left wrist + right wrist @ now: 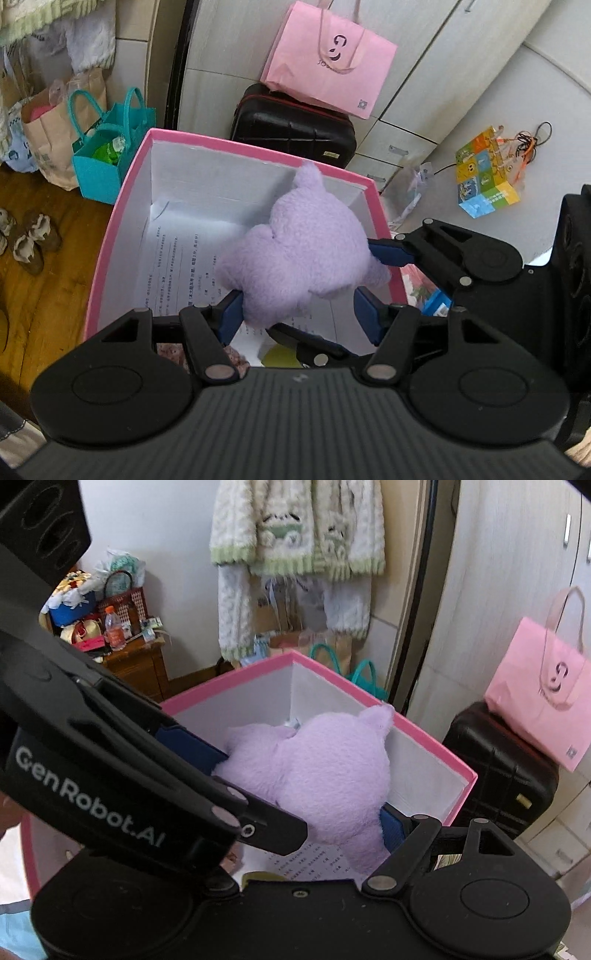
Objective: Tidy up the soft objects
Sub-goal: 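Carry the lavender plush with both tools over the pink shoebox, then open both tools to release the plush into the box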
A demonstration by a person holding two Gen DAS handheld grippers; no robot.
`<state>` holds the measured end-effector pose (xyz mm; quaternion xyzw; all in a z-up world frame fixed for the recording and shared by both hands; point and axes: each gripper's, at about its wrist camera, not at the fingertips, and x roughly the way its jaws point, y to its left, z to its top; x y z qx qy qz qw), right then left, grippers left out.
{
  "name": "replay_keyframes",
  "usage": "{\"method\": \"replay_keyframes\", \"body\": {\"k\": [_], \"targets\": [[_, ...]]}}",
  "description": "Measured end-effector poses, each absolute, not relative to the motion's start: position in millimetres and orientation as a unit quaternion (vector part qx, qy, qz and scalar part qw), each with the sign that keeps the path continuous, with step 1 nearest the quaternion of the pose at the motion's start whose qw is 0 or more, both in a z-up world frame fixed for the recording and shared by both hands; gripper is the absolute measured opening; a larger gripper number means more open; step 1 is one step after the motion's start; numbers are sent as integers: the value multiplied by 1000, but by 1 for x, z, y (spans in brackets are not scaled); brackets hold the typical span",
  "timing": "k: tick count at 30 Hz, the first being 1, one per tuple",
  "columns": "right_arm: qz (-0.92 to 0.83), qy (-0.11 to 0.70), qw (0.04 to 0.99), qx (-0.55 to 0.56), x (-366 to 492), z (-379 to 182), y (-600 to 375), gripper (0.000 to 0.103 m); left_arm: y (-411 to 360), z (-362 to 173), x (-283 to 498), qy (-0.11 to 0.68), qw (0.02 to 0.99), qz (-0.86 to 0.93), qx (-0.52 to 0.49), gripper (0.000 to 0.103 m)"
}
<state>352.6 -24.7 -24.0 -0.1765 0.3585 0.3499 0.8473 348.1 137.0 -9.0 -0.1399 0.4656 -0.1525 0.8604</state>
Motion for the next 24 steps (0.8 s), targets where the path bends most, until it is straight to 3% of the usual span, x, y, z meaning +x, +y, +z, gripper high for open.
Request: {"method": "replay_keyframes", "body": {"k": [11,13,24], "targets": [[353,376,833,-202,348,-25,-33,83,145,-13,333,449,878,-102,-129,68],[359,371,834,-195,341,-21,-42,83,146,-9,324,440,885,-100,-118,73],[387,319,856,-123,275,17,-109,82,134,37,247,370,919,-134,-37,73]]}}
